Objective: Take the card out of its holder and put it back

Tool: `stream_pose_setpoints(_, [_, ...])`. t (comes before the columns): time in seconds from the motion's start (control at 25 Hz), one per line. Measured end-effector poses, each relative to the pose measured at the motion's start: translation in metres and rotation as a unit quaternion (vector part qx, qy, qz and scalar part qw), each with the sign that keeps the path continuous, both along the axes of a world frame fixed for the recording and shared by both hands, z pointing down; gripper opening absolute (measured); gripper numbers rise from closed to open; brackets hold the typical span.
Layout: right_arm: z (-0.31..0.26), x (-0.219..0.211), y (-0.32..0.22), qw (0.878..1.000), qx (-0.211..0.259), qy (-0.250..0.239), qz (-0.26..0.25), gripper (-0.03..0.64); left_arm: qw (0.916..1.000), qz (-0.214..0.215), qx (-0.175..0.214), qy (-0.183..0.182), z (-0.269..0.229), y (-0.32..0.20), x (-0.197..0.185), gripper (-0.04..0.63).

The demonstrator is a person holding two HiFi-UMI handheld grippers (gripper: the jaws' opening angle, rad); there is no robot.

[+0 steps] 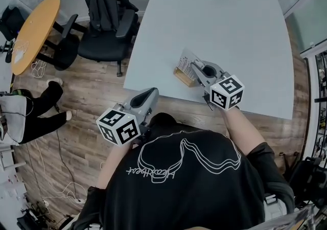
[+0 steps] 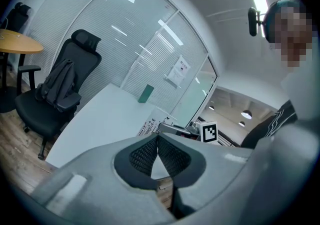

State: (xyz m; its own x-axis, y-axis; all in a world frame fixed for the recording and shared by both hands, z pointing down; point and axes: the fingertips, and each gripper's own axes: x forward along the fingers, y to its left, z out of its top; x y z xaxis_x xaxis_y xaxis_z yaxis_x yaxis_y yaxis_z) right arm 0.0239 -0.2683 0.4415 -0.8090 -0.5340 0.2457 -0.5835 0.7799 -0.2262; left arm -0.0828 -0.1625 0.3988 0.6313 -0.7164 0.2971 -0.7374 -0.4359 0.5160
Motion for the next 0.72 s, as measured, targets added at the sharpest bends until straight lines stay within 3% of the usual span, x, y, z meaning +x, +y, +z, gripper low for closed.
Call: stream_pose_setpoints(0.72, [0.020, 0.000, -0.009, 1.000, -0.003, 0.012, -0.007, 0.023, 0.9998, -0.010, -0.015, 0.006, 0.012, -0.004, -0.002, 0.014])
